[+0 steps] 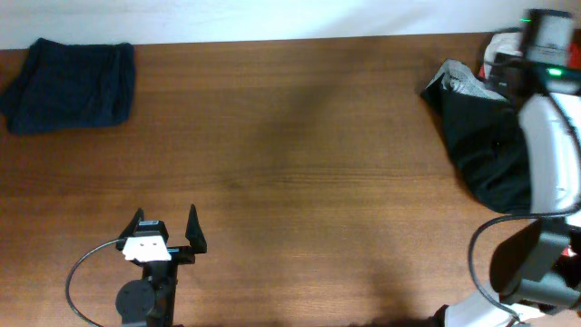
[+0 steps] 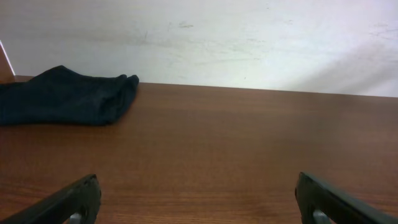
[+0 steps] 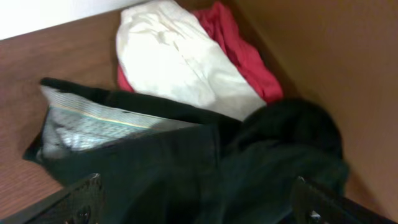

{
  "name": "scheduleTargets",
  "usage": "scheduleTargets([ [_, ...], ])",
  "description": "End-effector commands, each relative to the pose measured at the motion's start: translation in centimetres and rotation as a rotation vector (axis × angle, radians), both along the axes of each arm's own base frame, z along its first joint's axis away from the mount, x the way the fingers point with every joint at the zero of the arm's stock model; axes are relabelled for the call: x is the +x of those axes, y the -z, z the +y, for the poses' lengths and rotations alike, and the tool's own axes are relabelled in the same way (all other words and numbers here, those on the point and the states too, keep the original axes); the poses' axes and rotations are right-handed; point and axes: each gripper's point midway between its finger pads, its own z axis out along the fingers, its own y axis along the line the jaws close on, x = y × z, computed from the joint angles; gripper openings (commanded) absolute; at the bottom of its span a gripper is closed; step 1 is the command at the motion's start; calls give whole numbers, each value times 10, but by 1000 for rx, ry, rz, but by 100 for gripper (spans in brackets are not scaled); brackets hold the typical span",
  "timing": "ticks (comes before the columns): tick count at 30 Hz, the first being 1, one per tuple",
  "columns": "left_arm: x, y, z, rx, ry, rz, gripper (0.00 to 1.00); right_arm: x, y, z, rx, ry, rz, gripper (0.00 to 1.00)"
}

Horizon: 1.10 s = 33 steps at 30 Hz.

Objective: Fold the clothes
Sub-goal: 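Reach the right gripper to the clothes pile and grasp the black shorts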

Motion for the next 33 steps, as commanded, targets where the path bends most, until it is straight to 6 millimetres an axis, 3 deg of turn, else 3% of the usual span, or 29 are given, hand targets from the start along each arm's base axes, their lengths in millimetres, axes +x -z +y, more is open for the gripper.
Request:
scheduleTargets([
  [1,0,2,2,15,-9,3,99,3,13,-20,242,-92,-85,99],
  [4,0,2,2,16,-9,3,99,9,41,-25,369,-197,-87,100],
  [9,0,2,2,15,-9,3,99,12,121,-42,421,-159,50,100],
  [12,0,2,2,15,-9,3,99,15,159,-44,453,-149,96,91],
  [15,0,2,2,15,-9,3,99,19,161,-47,445,-150,86,81],
  [18,0,2,2,15,-9,3,99,19,161,-47,443,-148,87,43],
  [21,0,2,2,15,-9,3,99,19,155,-47,445,-147,84,33],
  [24,0,2,2,15,-9,3,99,27,118,-37,440,-172,67,5],
  [26,0,2,2,16,-9,3,99,42,80,-11,482,-235,21,4],
  [28,0,2,2,15,-9,3,99,65,35,47,533,-391,-31,4],
  [31,0,2,2,15,-9,3,99,87,-13,148,573,-578,-72,4],
  [33,0,2,2,15,-9,3,99,90,-35,238,601,-755,-78,4],
])
